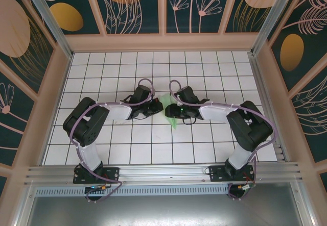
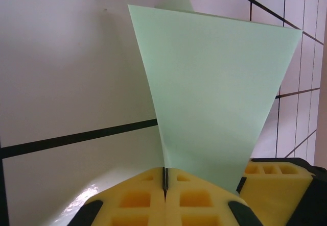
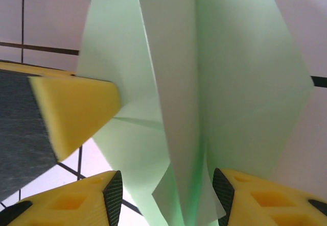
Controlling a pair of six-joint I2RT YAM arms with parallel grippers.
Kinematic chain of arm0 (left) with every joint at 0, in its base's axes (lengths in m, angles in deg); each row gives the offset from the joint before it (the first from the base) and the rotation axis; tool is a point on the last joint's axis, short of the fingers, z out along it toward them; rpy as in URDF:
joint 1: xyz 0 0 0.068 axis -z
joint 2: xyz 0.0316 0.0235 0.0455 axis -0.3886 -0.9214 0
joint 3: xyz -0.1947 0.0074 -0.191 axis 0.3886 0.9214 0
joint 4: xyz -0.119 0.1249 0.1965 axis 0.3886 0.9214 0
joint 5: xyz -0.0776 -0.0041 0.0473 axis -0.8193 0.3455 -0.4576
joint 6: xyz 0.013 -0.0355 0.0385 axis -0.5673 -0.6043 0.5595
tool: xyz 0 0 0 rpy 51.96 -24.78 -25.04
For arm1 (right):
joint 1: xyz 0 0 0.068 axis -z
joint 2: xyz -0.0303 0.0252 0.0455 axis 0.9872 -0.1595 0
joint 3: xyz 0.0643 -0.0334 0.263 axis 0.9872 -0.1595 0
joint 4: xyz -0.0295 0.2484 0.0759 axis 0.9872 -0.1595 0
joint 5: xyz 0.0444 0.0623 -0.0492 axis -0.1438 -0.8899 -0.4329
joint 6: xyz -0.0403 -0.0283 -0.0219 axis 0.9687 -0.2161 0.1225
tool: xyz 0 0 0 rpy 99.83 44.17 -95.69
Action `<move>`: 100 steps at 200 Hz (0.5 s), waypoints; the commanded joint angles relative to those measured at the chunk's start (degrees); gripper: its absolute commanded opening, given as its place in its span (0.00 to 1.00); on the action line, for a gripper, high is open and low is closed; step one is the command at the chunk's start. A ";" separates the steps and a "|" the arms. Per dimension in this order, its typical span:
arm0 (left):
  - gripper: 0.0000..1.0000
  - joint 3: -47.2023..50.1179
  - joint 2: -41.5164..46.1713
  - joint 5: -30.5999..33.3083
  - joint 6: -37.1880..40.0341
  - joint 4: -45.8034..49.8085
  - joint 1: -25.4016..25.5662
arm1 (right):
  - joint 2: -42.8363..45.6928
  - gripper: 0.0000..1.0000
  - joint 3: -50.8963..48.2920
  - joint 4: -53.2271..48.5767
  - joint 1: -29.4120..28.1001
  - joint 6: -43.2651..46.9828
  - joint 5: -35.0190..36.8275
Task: Fold a paper plane with a square sheet of paper (pick it up from the middle)
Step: Move a paper plane to the center of the table.
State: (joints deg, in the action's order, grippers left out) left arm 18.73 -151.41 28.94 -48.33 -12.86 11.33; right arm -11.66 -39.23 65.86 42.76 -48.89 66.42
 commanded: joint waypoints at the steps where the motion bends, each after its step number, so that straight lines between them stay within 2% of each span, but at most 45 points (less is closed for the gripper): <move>1: 0.00 0.06 -1.04 -0.52 0.40 -0.89 -0.19 | -1.15 0.56 1.95 -2.57 -0.96 1.32 0.32; 27: 0.00 0.01 -1.35 -0.74 0.39 -0.75 -0.18 | -1.28 0.62 2.14 -3.03 -1.45 1.36 1.23; 47: 0.00 0.00 -1.27 -0.87 0.30 -0.69 -0.25 | -1.80 0.59 2.74 -3.72 -1.74 1.37 2.23; 71: 0.00 -0.01 -0.85 -0.78 0.25 -0.62 -0.19 | -2.95 0.49 4.16 -5.63 -2.38 1.50 4.99; 94: 0.00 -0.34 0.08 -0.22 0.39 0.35 -0.32 | -4.68 0.35 6.17 -8.30 -2.93 1.33 8.29; 100: 0.03 -0.65 0.46 -0.13 0.47 0.75 -0.35 | -5.01 0.31 6.65 -8.92 -3.01 1.24 9.13</move>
State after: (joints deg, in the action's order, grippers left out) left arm 18.73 -152.13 28.92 -48.33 -12.83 11.31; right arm -14.76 -35.54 60.94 40.50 -47.86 70.88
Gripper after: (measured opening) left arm 0.060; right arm 0.359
